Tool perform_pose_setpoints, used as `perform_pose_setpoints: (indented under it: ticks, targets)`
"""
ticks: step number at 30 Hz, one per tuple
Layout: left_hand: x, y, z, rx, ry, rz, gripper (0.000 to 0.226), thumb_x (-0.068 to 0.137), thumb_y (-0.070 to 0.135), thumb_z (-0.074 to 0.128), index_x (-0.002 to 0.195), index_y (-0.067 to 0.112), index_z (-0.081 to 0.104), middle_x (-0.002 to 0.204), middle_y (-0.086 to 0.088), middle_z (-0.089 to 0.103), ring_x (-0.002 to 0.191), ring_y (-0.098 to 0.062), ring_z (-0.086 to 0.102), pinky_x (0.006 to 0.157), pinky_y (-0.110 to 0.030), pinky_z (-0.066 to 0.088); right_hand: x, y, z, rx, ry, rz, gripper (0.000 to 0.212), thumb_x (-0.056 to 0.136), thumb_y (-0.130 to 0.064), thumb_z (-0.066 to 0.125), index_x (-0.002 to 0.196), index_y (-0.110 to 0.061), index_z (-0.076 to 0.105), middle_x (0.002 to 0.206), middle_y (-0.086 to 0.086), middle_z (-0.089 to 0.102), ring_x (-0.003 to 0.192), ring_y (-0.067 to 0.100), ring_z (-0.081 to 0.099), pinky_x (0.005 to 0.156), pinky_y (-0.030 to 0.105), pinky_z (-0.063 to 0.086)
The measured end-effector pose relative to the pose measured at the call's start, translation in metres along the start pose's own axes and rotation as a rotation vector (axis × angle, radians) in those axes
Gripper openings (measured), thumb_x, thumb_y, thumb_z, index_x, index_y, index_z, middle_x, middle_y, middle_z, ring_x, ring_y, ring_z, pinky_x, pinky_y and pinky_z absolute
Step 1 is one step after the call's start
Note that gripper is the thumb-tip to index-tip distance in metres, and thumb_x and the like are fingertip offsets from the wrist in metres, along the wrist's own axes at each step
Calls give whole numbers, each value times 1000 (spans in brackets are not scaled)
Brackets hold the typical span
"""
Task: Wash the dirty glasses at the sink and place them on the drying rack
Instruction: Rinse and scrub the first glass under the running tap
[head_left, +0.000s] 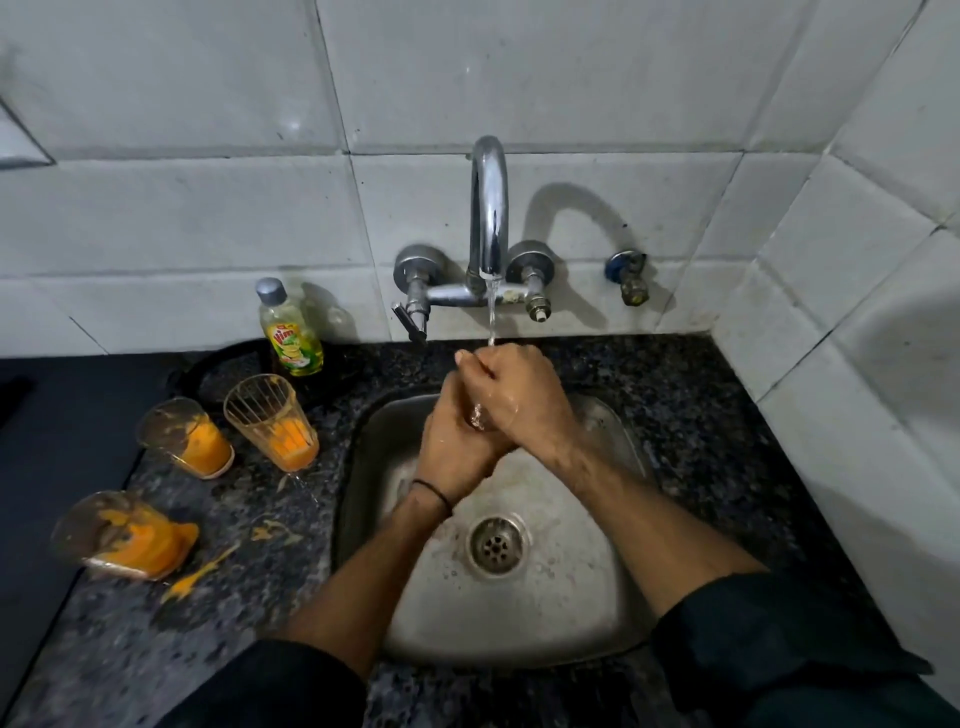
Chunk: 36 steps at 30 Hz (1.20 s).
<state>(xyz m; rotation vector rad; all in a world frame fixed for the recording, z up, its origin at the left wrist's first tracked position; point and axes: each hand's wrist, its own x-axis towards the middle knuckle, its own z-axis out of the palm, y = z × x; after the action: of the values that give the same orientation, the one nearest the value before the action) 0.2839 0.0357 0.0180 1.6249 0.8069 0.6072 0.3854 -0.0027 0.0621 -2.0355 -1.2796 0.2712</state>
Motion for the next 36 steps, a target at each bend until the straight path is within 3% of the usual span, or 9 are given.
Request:
perform_pose_setpoints:
  ticks: [3, 8, 12, 14, 19, 25, 28, 31, 36]
  targets:
    - [-3, -3, 13, 146, 111, 130, 50, 79, 33, 73, 118, 34, 42, 86, 3, 70, 74, -9, 68, 61, -30, 55, -1, -14, 5, -259, 75, -40, 50, 105, -39, 43, 75, -9, 68, 70, 11, 67, 65, 26, 61, 67, 36, 45]
    - [-1, -11, -16, -463, -347, -206, 35, 80, 15, 75, 111, 10, 60, 92, -12, 69, 71, -20, 68, 63, -36, 56, -3, 3, -10, 355, -89, -29, 49, 101, -33, 57, 54, -24, 52, 47, -10, 51, 44, 3, 47, 51, 25, 40]
    - [8, -12, 0, 40, 141, 52, 51, 71, 31, 78, 117, 21, 59, 94, 1, 73, 83, -10, 70, 70, -28, 57, 3, -10, -2, -120, -27, -110, 50, 101, -44, 51, 56, -21, 47, 58, 0, 55, 59, 21, 51, 72, 36, 38]
    - [2, -4, 8, 35, 219, 84, 44, 78, 25, 77, 116, 14, 58, 88, 2, 72, 80, -9, 70, 68, -26, 57, 6, -20, 1, -277, -10, -124, 48, 101, -46, 48, 60, -21, 46, 68, 5, 63, 66, 23, 50, 81, 39, 37]
    - [3, -3, -23, -439, -387, -178, 29, 74, 12, 76, 101, 6, 65, 86, -11, 69, 77, -23, 68, 73, -44, 59, 2, -6, -16, 312, -258, -48, 45, 95, -36, 63, 60, -8, 64, 60, 10, 67, 55, 23, 61, 63, 37, 51]
    - [-1, 0, 6, 198, 172, 85, 45, 69, 36, 80, 107, 23, 59, 86, 7, 70, 79, -3, 67, 67, -24, 55, 4, -19, -9, -74, -159, 112, 52, 97, -49, 55, 56, -17, 53, 61, 2, 63, 62, 20, 62, 65, 33, 50]
    - [3, 3, -7, -51, -134, -8, 19, 80, 5, 75, 93, 13, 63, 79, -4, 71, 71, -5, 68, 66, -23, 58, -4, -22, -22, -180, -271, -38, 51, 100, -50, 51, 60, -19, 57, 64, 2, 63, 61, 17, 61, 64, 30, 47]
    - [12, -1, -30, -92, -444, -32, 24, 77, -12, 68, 86, 11, 68, 76, -7, 71, 69, -16, 66, 64, -33, 58, -10, -11, -37, -14, -491, -35, 40, 98, -46, 58, 70, -19, 67, 69, 1, 70, 62, 12, 66, 64, 26, 54]
    - [14, -1, -7, 409, 32, 181, 39, 67, 34, 80, 100, 29, 62, 88, 14, 68, 83, -4, 65, 73, -27, 52, -7, -8, -17, 76, -391, 183, 43, 97, -59, 49, 95, -22, 71, 100, 0, 71, 96, 15, 66, 95, 41, 52]
